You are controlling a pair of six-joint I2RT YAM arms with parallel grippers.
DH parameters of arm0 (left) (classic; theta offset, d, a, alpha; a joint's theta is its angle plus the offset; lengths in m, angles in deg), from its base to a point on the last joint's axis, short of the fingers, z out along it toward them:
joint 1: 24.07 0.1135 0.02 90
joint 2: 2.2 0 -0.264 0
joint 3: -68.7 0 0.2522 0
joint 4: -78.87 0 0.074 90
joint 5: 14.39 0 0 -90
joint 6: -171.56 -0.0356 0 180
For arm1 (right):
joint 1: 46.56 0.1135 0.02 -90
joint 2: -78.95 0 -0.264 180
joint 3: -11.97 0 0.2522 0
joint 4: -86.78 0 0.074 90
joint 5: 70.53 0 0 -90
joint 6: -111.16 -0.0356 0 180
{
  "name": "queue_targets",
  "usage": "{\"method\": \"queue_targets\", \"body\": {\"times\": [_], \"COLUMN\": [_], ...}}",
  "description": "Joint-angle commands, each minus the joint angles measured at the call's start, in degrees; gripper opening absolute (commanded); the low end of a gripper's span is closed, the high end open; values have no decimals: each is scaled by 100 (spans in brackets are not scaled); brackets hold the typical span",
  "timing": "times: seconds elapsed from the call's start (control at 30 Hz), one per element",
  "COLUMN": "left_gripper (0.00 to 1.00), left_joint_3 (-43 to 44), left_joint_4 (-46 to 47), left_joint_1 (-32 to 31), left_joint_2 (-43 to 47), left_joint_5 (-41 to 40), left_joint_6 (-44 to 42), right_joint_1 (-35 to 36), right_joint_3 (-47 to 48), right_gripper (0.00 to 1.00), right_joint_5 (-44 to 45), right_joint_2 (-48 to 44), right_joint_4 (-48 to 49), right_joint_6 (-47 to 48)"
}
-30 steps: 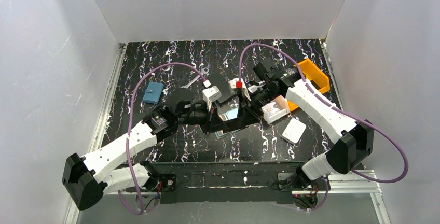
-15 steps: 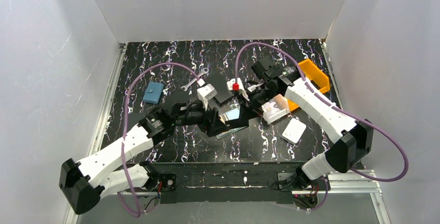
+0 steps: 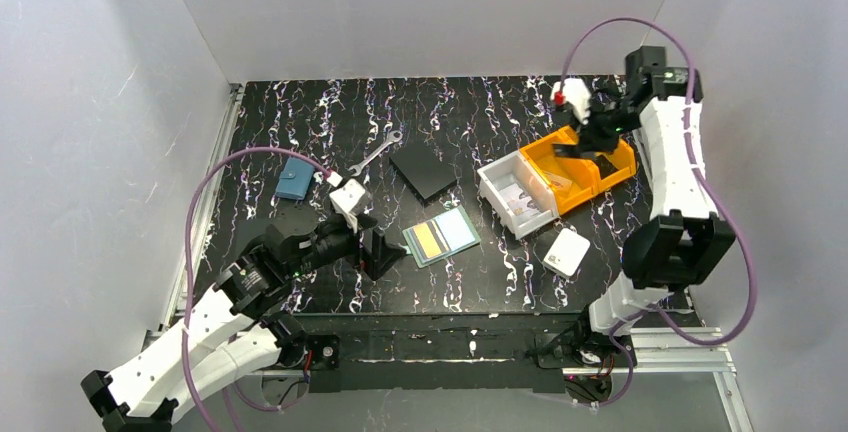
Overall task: Take the credit cards out of the card holder
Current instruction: Move the storage box to the center of the board.
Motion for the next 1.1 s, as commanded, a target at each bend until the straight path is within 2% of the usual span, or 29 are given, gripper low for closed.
{"method": "queue_targets", "body": {"times": [0.0,0.13,0.4,0.5,0.7,0.83,1.07], "left_gripper": [98,98,98,98,98,98,98], "left_joint_3": [-121,-417,-429,-487,-571,-559,-602], "left_joint_4": [-374,-19,45,65,159,114,155], "left_joint_1": [41,41,41,34,36,35,37], "left_joint_2": [-45,-64,-204,-58,30,-7,8], "left_joint_5": [-359,-375,-327,-367,-383,-361,-370], "left_joint_6": [-506,-597,-582,-530,-526,-514,-517], "right_joint_1": [-813,-1274,-1332,-1393,-1408,-1408,-1549], "right_joint_3": [906,1220,741,988,823,939,873], "right_gripper": [1,1,1,1,1,1,1], "right_joint_5": [1029,1568,1947,1794,1174,1090,794], "right_joint_2": [670,1209,1616,2000,2238,2544,2720], "right_joint_4": [-146,278,1421,1169,914,732,-27], "right_joint_6": [638,528,270,321,794,925,1707]}}
